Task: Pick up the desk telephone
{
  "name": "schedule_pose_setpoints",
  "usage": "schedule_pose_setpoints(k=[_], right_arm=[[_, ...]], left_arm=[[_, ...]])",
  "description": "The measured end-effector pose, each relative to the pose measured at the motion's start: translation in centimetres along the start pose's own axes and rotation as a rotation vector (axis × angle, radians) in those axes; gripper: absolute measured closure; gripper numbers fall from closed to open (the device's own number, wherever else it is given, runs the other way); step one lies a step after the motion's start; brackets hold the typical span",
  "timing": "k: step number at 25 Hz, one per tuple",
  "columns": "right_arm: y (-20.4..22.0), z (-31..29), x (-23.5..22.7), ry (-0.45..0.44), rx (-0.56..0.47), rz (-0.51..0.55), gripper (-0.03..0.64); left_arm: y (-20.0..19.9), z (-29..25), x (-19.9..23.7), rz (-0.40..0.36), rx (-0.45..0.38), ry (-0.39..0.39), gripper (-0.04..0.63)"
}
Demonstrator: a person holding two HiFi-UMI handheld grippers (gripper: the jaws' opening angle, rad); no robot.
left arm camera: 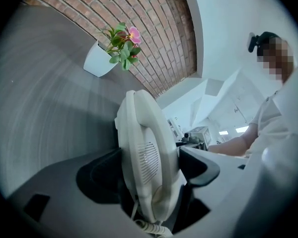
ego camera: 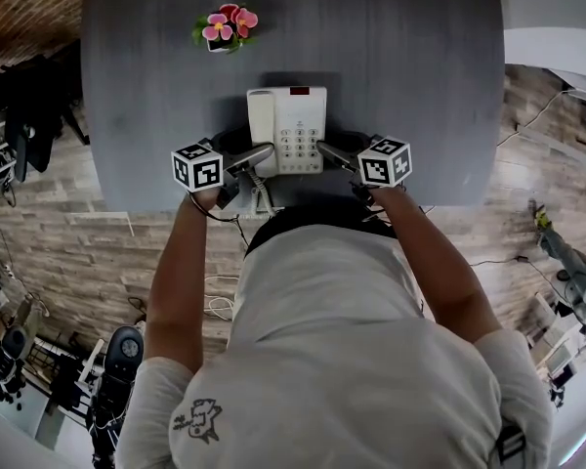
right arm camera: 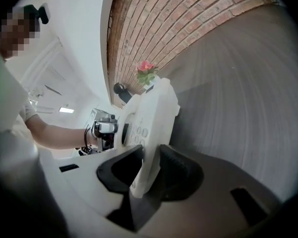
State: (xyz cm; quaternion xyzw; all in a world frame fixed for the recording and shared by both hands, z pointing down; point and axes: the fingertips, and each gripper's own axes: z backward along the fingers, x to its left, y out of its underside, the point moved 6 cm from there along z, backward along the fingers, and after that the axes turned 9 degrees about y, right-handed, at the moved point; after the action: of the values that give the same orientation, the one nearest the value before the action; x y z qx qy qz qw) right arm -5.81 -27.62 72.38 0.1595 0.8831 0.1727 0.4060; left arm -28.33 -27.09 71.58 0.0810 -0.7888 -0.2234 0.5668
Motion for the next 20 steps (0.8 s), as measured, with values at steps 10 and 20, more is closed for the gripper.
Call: schedule_pose_setpoints(k=[10, 20], right_arm=[[0.0, 0.2, 0.1, 0.001, -0.01, -0.034, 0.522], [0.1, 1.8, 1.4, 0.007, -0.033, -0.037, 0.531]], left_arm=[[0.0, 0.1, -0.3, 0.022, -0.016, -0.028, 0.238], [1.4, 0.7, -2.9, 0.028, -0.067, -0.074, 0.247]])
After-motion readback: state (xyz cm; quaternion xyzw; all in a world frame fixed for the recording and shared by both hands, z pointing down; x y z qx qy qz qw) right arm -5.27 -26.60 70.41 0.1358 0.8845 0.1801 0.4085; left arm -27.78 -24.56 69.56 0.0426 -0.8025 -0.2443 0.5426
